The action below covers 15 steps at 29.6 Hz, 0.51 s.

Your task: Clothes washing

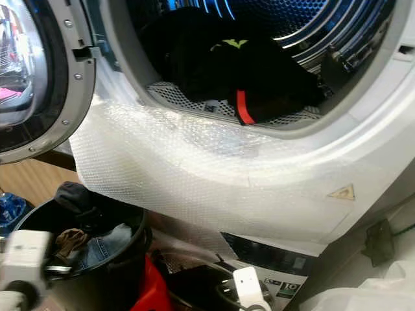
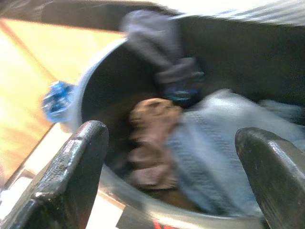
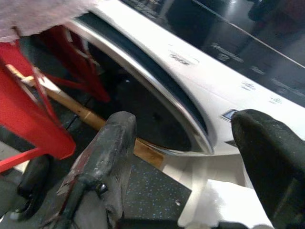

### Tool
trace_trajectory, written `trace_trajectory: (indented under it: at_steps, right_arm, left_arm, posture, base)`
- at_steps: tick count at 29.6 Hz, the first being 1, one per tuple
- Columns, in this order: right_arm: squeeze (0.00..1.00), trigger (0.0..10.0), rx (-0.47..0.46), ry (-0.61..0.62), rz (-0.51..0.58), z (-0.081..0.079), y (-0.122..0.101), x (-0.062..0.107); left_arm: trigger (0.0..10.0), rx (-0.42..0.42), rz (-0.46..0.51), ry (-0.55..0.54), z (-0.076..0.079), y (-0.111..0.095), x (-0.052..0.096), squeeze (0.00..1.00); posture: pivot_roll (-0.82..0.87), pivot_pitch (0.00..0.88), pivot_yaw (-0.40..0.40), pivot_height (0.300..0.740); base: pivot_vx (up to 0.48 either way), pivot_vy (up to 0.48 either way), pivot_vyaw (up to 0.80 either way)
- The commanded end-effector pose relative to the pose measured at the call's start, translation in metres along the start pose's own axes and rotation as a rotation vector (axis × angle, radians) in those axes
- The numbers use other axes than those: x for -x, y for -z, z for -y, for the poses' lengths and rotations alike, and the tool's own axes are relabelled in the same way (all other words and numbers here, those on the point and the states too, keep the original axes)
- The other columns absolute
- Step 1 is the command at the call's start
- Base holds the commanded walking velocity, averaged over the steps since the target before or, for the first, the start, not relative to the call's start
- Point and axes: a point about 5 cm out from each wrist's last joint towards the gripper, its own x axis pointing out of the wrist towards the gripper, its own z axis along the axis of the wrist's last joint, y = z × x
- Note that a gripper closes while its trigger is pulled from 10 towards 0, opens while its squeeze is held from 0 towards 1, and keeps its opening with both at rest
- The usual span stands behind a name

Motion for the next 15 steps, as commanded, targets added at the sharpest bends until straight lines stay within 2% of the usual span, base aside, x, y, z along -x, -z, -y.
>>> trace_trajectory:
  at_steps: [1, 2, 4, 7, 9, 10, 11, 14, 15]
  right_arm:
    - [0.0, 10.0, 0.016, -0.019, -0.013, -0.003, 0.004, 0.001]
    - [0.0, 10.0, 0.023, -0.034, -0.009, -0.005, 0.004, 0.001]
    - [0.0, 10.0, 0.029, -0.045, -0.01, -0.005, 0.004, 0.001]
    - [0.0, 10.0, 0.039, -0.048, -0.011, -0.003, 0.005, 0.001]
    - [0.0, 10.0, 0.04, -0.044, -0.007, 0.001, 0.005, 0.001]
    - [0.0, 10.0, 0.044, -0.039, -0.005, 0.005, 0.005, 0.001]
    - [0.0, 10.0, 0.047, -0.036, -0.005, 0.007, 0.006, 0.001]
    - [0.0, 10.0, 0.051, -0.033, -0.006, 0.01, 0.007, 0.001]
    - [0.0, 10.0, 0.053, -0.029, -0.004, 0.013, 0.008, 0.001]
  left_arm:
    - [10.0, 0.011, -0.012, -0.035, -0.013, 0.004, -0.006, 0.0]
    - [10.0, 0.002, -0.033, -0.094, -0.034, 0.01, -0.016, 0.0]
    - [10.0, 0.009, -0.036, -0.139, -0.049, 0.014, -0.024, 0.0]
    - [10.0, 0.027, -0.031, -0.15, -0.061, 0.015, -0.033, 0.0]
    - [10.0, -0.014, -0.023, -0.129, -0.069, 0.012, -0.044, 0.0]
    - [10.0, 0.01, 0.006, -0.111, -0.074, 0.004, -0.052, 0.84]
    - [10.0, 0.016, 0.027, -0.079, -0.073, -0.001, -0.057, 1.0]
    - [10.0, 0.014, 0.056, -0.041, -0.071, -0.007, -0.063, 1.0]
    - [10.0, 0.04, 0.134, -0.018, -0.07, -0.026, -0.078, 1.0]
  posture:
    - [0.41, 0.0, -0.047, 0.74]
    - [0.4, 0.0, -0.054, 0.74]
    - [0.4, 0.0, -0.063, 0.74]
    - [0.39, 0.0, -0.069, 0.74]
    - [0.36, 0.0, -0.089, 0.74]
    - [0.35, 0.0, -0.093, 0.74]
    - [0.34, 0.0, -0.098, 0.74]
    - [0.33, 0.0, -0.101, 0.74]
    - [0.3, 0.0, -0.108, 0.74]
  base:
    - [0.0, 0.0, 0.0]
    - [0.0, 0.0, 0.0]
    - [0.0, 0.0, 0.0]
    - [0.0, 0.0, 0.0]
    - [0.0, 0.0, 0.0]
    - [0.0, 0.0, 0.0]
    - [0.0, 0.0, 0.0]
    - [0.0, 0.0, 0.0]
    - [0.0, 0.0, 0.0]
